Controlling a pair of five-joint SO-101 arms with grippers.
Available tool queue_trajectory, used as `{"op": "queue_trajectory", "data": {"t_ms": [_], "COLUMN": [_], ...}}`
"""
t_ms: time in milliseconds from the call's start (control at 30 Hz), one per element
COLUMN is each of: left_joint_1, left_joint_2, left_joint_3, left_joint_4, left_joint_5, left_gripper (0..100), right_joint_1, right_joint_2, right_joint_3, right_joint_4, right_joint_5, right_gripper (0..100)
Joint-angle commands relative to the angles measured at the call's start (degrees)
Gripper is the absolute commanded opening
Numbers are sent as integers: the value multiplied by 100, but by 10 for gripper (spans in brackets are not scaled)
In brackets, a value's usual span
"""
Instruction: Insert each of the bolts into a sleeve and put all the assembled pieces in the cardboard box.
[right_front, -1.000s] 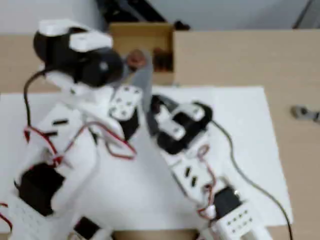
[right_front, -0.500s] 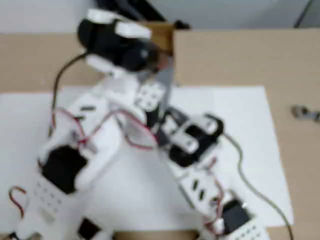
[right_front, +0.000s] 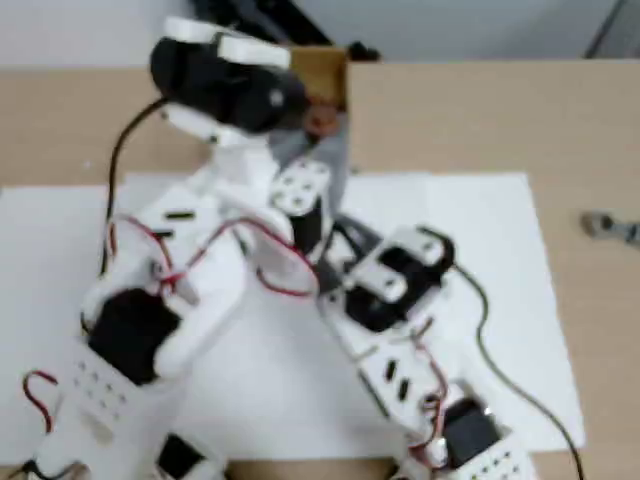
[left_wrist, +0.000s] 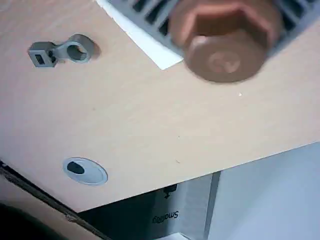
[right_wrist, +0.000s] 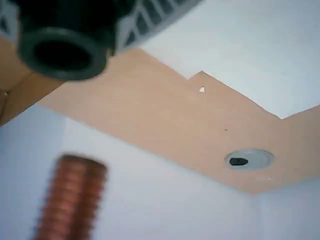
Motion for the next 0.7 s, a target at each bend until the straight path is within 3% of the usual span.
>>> {"op": "queue_trajectory", "data": {"t_ms": [0,667], "left_joint_1": [18,308], "left_joint_2": [0,9], "left_joint_3": [-259,154], "left_joint_4": [-167,-255], "left_joint_5": [26,35], "left_gripper": [6,6], "right_joint_1": [4,4], "right_joint_2": [-84,-92], "right_joint_3": [-26,-26], "right_joint_4": [-4,4], "right_joint_5": [-79,-79], "right_gripper": [4,4]}}
